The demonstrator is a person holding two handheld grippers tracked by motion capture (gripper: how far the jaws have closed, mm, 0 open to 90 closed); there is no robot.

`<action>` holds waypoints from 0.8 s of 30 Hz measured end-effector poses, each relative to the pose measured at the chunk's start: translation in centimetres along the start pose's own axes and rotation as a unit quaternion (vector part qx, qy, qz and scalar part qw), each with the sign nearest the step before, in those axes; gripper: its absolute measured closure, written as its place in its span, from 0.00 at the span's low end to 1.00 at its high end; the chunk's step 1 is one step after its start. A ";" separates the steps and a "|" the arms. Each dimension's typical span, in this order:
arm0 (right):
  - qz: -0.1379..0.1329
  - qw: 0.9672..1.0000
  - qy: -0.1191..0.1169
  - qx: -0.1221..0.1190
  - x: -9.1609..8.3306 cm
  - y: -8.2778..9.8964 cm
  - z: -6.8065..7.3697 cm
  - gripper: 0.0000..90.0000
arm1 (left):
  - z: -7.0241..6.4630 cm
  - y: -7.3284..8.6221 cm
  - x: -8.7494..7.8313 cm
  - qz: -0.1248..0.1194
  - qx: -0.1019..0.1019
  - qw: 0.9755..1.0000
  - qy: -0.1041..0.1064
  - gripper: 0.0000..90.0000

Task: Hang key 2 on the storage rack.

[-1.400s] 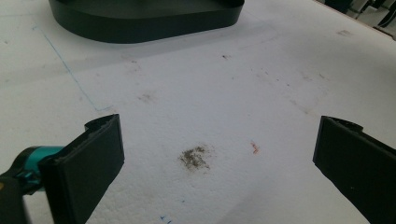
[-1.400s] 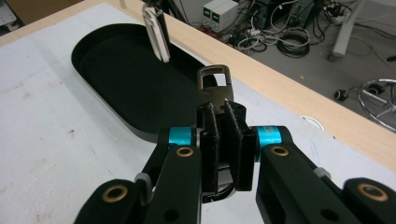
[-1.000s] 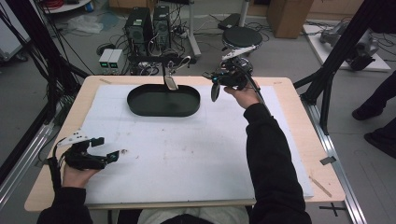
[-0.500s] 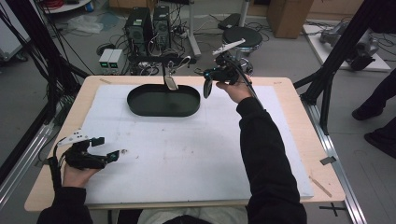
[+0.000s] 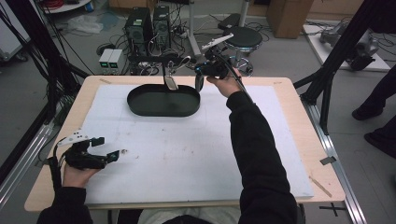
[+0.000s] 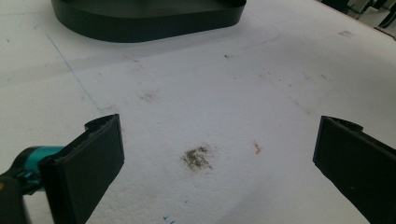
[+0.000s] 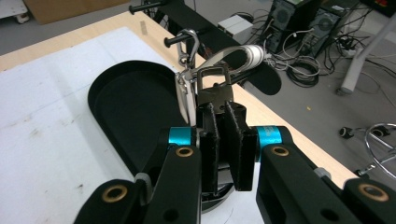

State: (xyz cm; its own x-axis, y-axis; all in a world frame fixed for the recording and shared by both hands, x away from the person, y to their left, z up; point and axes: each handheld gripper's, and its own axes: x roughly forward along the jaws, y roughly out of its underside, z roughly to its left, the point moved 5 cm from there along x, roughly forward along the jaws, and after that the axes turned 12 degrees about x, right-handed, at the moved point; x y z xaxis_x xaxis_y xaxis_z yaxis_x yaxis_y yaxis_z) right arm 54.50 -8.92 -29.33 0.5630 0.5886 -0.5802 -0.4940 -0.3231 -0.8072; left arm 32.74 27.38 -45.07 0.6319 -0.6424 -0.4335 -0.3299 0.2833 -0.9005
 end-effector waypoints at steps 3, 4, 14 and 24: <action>0.002 1.000 0.002 0.003 0.5 0.0 -0.1 0.94 | 0.0 0.0 0.0 -0.001 -0.001 1.000 0.000 0.03; 0.008 1.000 0.003 0.001 0.8 0.1 -0.2 0.94 | 0.0 0.0 0.0 0.000 -0.001 1.000 0.000 0.03; 0.038 0.998 0.050 -0.011 2.4 0.7 -0.2 0.92 | 0.0 0.0 0.2 -0.002 0.001 1.000 0.004 0.03; 0.048 0.994 0.099 -0.022 4.3 1.2 -0.1 0.91 | 0.0 -0.1 0.2 -0.002 0.000 1.000 0.005 0.03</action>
State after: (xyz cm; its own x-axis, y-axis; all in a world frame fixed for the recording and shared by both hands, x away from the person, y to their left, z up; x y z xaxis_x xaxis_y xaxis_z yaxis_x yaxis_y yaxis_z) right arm 56.36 -6.83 -32.76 0.6361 0.3976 -0.6613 -0.5251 -0.4048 -0.7486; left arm 32.90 27.22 -45.08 0.6264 -0.6511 -0.4287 -0.3270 0.2797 -0.9027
